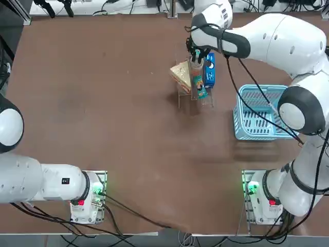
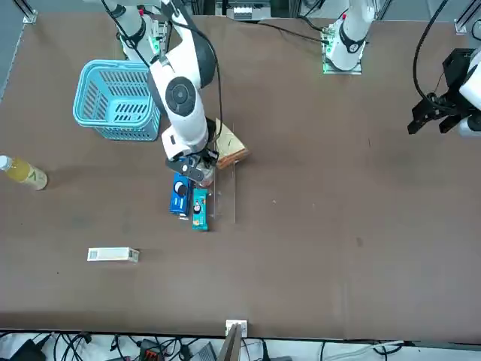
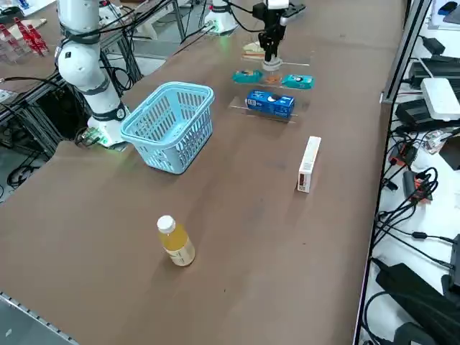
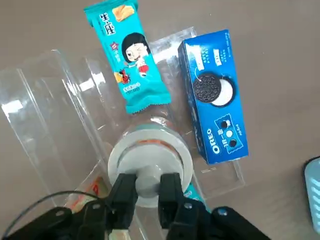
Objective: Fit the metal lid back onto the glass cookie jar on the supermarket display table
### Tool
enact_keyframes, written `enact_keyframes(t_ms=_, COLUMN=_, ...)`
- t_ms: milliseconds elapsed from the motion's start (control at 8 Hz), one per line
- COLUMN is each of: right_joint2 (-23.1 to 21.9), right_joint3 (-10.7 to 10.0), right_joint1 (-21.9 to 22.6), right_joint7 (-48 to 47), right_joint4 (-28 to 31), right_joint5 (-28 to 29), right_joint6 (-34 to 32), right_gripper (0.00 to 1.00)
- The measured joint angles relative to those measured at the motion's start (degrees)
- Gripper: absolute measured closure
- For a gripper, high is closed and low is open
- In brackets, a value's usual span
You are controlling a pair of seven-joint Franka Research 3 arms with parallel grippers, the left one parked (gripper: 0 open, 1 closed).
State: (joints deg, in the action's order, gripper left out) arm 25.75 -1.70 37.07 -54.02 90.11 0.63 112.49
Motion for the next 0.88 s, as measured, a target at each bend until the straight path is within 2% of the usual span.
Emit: enact_keyframes(t_ms=875, right_joint2=0.0, right_joint3=-0.1, right_joint1=0.0, right_joint7=0.0, right_joint4=0.3, right_joint5=0.0, right_joint6=0.3, right_gripper=0.73)
